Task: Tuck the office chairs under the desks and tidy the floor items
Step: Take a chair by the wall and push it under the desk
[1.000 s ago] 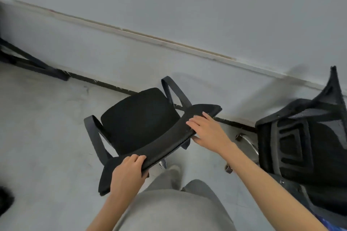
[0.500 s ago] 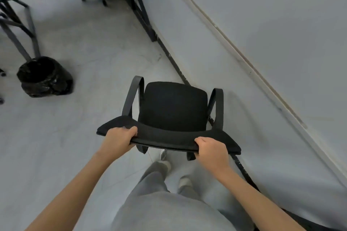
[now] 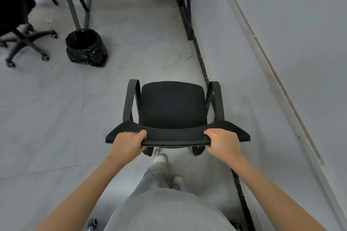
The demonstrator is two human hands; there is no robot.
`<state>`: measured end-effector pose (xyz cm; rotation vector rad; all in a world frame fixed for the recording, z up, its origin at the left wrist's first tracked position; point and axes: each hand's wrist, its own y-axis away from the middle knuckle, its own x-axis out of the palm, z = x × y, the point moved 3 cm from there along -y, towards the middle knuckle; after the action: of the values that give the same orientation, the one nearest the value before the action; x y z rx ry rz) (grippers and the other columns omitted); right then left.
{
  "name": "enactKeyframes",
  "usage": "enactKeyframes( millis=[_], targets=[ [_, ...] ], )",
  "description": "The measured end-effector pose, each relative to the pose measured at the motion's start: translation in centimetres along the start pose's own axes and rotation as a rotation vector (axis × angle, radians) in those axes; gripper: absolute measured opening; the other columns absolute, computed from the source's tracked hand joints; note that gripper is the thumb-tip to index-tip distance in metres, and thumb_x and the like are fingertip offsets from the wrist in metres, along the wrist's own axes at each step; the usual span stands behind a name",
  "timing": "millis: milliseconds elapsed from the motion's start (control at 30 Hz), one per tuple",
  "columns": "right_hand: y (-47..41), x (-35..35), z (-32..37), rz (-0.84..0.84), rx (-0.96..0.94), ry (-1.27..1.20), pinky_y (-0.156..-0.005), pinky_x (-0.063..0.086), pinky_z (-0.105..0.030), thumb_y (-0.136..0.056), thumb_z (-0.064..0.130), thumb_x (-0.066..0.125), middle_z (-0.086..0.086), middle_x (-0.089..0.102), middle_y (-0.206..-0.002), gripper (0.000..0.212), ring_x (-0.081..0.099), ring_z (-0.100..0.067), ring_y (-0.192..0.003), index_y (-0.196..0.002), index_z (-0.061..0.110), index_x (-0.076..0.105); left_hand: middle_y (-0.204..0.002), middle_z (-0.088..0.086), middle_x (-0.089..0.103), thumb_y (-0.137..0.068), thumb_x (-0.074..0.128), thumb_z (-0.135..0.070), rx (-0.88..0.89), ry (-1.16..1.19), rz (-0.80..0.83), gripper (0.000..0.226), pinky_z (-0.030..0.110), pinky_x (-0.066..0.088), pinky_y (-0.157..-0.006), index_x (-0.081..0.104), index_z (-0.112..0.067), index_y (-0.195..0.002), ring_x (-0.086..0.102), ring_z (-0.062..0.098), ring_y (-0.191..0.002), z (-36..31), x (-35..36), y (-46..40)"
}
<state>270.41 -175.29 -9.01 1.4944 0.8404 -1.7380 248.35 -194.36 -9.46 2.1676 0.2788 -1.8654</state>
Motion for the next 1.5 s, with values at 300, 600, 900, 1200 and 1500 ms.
enactKeyframes(
  millis=[300,600,900,1200,1500],
  targets=[
    [-6.3,-0.1,-1.3,-0.009,-0.111,-0.024,-0.045,0.051,-0.026,-0.053,0.022,0.084,0.001,0.072,-0.067,0.028,0.068,-0.02,-0.062,-0.078,0.016,0.074,-0.062,-0.003,0.06,-0.072,0.069,-0.032,-0.24,0.05,-0.057,0.026,0.022,0.02,-0.042,0.047,-0.018,-0.072,0.043,0.017,-0.05,-0.1,-1.1,-1.8],
    [-16.1,0.1,-1.0,-0.044,-0.096,-0.007,-0.049,0.018,-0.007,-0.058,0.022,0.081,0.004,0.068,-0.058,0.016,0.065,-0.019,-0.053,-0.071,0.019,0.072,-0.076,-0.004,0.066,-0.076,0.063,-0.034,-0.289,0.096,-0.031,0.016,0.029,0.04,-0.056,0.057,-0.021,-0.083,0.059,0.023,-0.067,6.3,-3.3,-10.1],
    [-31.4,-0.3,-5.6,0.015,-0.009,0.017,-0.045,0.025,-0.016,-0.068,0.023,0.072,0.004,0.068,-0.063,0.006,0.063,-0.021,-0.059,-0.073,0.021,0.069,-0.087,-0.001,0.064,-0.083,0.055,-0.035,-0.222,0.099,0.026,0.018,0.028,0.033,-0.059,0.057,-0.018,-0.088,0.059,0.021,-0.078,11.7,-5.1,-25.3],
    [-44.5,-1.0,-10.8,0.048,-0.018,0.037,-0.053,0.041,-0.024,-0.066,0.033,0.054,0.002,0.071,-0.071,0.025,0.066,-0.024,-0.067,-0.08,0.02,0.071,-0.087,-0.001,0.063,-0.087,0.05,-0.035,-0.14,0.093,0.022,0.02,0.026,0.034,-0.057,0.057,-0.017,-0.092,0.06,0.022,-0.077,15.2,-6.3,-38.3],
    [-61.5,-0.7,-17.2,0.095,-0.096,0.045,-0.054,0.033,-0.021,-0.074,0.027,0.064,0.004,0.069,-0.071,0.011,0.064,-0.021,-0.069,-0.081,0.022,0.07,-0.082,-0.002,0.066,-0.084,0.054,-0.034,-0.265,0.107,-0.028,0.018,0.028,0.045,-0.057,0.059,-0.017,-0.087,0.059,0.02,-0.07,19.0,-7.4,-52.9]
  ],
)
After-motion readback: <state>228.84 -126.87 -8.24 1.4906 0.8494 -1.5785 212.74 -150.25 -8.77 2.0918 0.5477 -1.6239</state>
